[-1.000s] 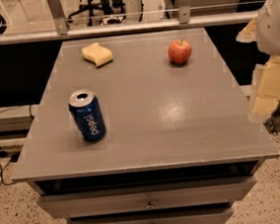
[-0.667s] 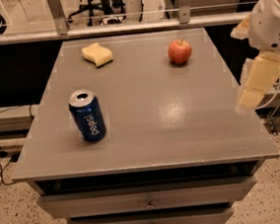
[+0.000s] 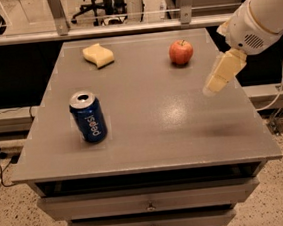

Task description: Move apple near pepsi can

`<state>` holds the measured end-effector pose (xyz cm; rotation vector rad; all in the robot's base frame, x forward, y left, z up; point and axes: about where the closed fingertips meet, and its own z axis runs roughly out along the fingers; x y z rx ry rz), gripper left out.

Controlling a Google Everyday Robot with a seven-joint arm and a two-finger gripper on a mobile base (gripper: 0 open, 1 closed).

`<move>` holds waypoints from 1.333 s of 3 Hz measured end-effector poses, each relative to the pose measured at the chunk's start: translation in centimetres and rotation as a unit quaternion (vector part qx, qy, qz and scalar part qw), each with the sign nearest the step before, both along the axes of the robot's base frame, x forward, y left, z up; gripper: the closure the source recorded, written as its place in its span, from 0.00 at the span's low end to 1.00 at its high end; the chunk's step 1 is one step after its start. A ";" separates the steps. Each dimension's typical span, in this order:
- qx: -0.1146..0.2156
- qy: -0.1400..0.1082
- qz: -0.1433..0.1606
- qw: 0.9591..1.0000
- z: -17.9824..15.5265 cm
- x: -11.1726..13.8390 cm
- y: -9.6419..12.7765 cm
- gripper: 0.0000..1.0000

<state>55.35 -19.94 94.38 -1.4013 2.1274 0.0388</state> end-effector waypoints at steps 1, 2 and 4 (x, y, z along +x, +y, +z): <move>0.069 -0.023 -0.026 0.997 -1.1 5.2 0.3 0.00; 0.123 -0.034 -0.042 0.991 -1.7 9.0 0.9 0.00; 0.215 -0.031 -0.081 0.973 -2.4 15.2 2.8 0.00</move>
Offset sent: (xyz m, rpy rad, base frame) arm 0.1204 0.0084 -0.0180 0.3347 -0.0927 -0.1180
